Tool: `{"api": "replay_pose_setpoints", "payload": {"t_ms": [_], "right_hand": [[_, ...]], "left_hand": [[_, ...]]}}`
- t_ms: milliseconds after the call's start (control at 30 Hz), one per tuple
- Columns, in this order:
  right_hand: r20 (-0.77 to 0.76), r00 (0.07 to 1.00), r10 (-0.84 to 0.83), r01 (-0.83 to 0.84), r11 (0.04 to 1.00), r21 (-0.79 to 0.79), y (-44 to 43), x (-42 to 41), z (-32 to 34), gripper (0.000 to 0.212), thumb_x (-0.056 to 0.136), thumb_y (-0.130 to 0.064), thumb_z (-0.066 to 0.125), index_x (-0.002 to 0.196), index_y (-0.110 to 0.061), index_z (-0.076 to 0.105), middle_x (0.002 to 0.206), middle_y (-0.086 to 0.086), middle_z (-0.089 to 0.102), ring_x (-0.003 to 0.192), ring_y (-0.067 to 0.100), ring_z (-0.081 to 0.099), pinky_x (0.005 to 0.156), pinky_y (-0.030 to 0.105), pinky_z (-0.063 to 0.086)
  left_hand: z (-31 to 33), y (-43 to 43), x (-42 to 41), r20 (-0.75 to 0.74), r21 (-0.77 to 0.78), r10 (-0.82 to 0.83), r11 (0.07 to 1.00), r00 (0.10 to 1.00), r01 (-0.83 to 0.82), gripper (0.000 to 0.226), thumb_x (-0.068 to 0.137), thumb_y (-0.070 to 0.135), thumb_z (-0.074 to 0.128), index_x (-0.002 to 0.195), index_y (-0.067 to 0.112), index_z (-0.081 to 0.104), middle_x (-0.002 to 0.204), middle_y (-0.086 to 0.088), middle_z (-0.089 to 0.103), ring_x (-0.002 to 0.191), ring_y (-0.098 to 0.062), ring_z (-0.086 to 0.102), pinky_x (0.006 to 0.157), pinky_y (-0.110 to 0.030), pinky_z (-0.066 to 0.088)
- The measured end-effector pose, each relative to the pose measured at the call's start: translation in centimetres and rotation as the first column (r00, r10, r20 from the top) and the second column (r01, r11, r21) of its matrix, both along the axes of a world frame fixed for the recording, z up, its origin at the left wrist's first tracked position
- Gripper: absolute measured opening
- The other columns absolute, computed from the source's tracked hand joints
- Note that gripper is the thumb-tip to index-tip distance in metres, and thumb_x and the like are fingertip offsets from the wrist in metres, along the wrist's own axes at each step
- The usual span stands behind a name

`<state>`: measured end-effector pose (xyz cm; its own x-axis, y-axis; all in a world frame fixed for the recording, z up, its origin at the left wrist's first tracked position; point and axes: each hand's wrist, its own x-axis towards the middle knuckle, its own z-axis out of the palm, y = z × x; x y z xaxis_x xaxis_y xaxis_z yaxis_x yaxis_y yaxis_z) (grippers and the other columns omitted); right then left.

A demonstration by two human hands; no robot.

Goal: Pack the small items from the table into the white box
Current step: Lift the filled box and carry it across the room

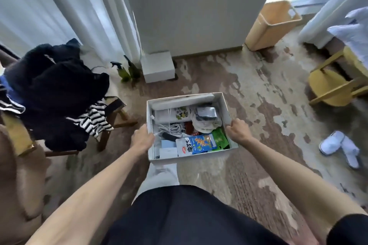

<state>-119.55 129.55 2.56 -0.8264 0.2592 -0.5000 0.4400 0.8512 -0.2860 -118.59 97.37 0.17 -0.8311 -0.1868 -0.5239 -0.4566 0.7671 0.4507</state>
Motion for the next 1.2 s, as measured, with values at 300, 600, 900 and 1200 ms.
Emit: {"api": "replay_pose_setpoints", "payload": {"t_ms": [300, 600, 900, 1200], "right_hand": [[0.072, 0.997, 0.026, -0.030, 0.998, 0.051, -3.0, -22.3, -2.6, 0.026, 0.084, -0.018, 0.052, 0.059, -0.011, 0.049, 0.074, 0.014, 0.062, 0.073, 0.035, 0.061, 0.062, 0.032, 0.041], [0.171, 0.979, 0.115, -0.099, 0.990, -0.101, -5.2, -46.2, -13.1, 0.027, 0.087, -0.025, 0.050, 0.088, -0.002, 0.064, 0.096, 0.022, 0.068, 0.083, 0.037, 0.061, 0.070, 0.035, 0.048], [0.205, 0.969, 0.136, -0.116, 0.987, -0.107, -6.4, -59.4, -23.9, 0.036, 0.096, -0.027, 0.045, 0.098, 0.003, 0.065, 0.096, 0.024, 0.067, 0.090, 0.042, 0.063, 0.073, 0.040, 0.049], [0.202, 0.969, 0.145, -0.141, 0.989, -0.033, -7.9, -66.4, -35.9, 0.029, 0.097, -0.026, 0.044, 0.080, -0.004, 0.053, 0.089, 0.020, 0.063, 0.089, 0.039, 0.061, 0.066, 0.035, 0.037]], "left_hand": [[-1.9, -2.9, -21.3, 0.073, 0.012, 0.012, 1.000, 0.997, -0.013, 0.034, 0.090, 0.011, 0.043, 0.124, 0.005, 0.048, 0.123, -0.024, 0.058, 0.113, -0.043, 0.052, 0.089, -0.043, 0.044], [-5.6, -3.1, -41.3, 0.120, -0.131, 0.199, 0.974, 0.973, -0.183, 0.036, 0.089, 0.018, 0.051, 0.125, 0.012, 0.050, 0.113, -0.020, 0.062, 0.103, -0.038, 0.056, 0.081, -0.039, 0.042], [-16.5, -3.9, -54.6, 0.147, -0.166, 0.242, 0.962, 0.959, -0.217, 0.023, 0.090, 0.021, 0.054, 0.112, 0.013, 0.055, 0.098, -0.011, 0.066, 0.080, -0.025, 0.053, 0.073, -0.036, 0.042], [-30.3, -6.2, -61.0, 0.172, -0.161, 0.207, 0.971, 0.963, -0.179, 0.025, 0.092, 0.014, 0.046, 0.117, 0.009, 0.050, 0.107, -0.016, 0.064, 0.095, -0.035, 0.059, 0.081, -0.041, 0.048]]}}
